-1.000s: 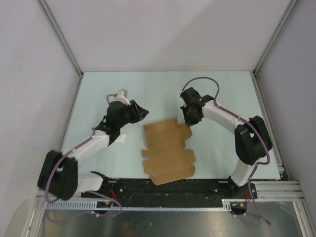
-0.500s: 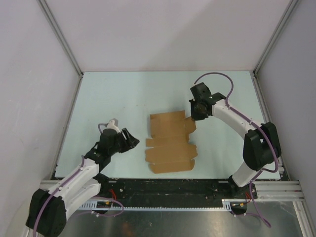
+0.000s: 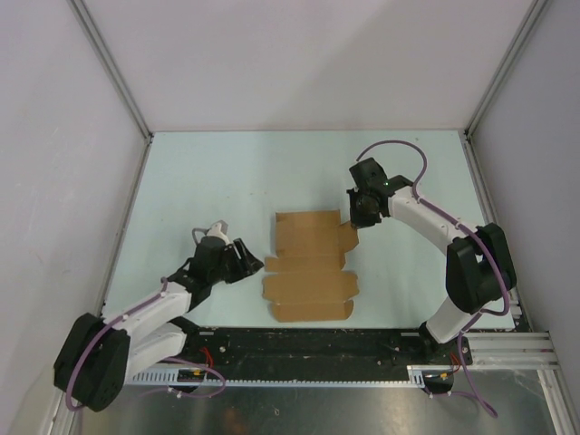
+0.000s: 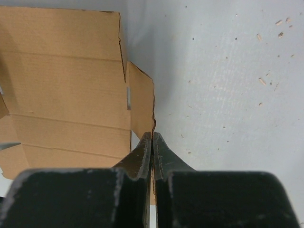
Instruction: Fold the paper box
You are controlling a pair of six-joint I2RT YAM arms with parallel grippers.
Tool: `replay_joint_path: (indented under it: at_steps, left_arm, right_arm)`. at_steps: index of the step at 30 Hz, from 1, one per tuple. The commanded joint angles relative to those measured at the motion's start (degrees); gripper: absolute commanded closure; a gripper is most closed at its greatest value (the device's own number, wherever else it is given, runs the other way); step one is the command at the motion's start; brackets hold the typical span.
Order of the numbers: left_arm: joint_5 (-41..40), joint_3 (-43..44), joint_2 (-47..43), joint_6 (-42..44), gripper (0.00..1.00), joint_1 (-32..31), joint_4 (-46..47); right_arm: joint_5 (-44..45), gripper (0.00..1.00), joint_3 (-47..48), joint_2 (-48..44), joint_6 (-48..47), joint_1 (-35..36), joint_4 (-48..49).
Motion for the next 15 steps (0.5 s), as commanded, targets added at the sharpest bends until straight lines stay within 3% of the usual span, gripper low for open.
replay_joint_path:
  at_steps: [1,15]
  left_arm:
    - [1.6,-0.02,4.27,-2.64,0.38,-1.35,9.71]
    - [1.43,0.68,12.1,-3.52,0.46,-4.87,15.26]
  right_arm:
    - [-1.03,1.0,-0.66,-2.21,0.99,-0.15,2.11]
    - [-2.88,1.0,-1.02,-2.83,1.17,-0.41,2.63]
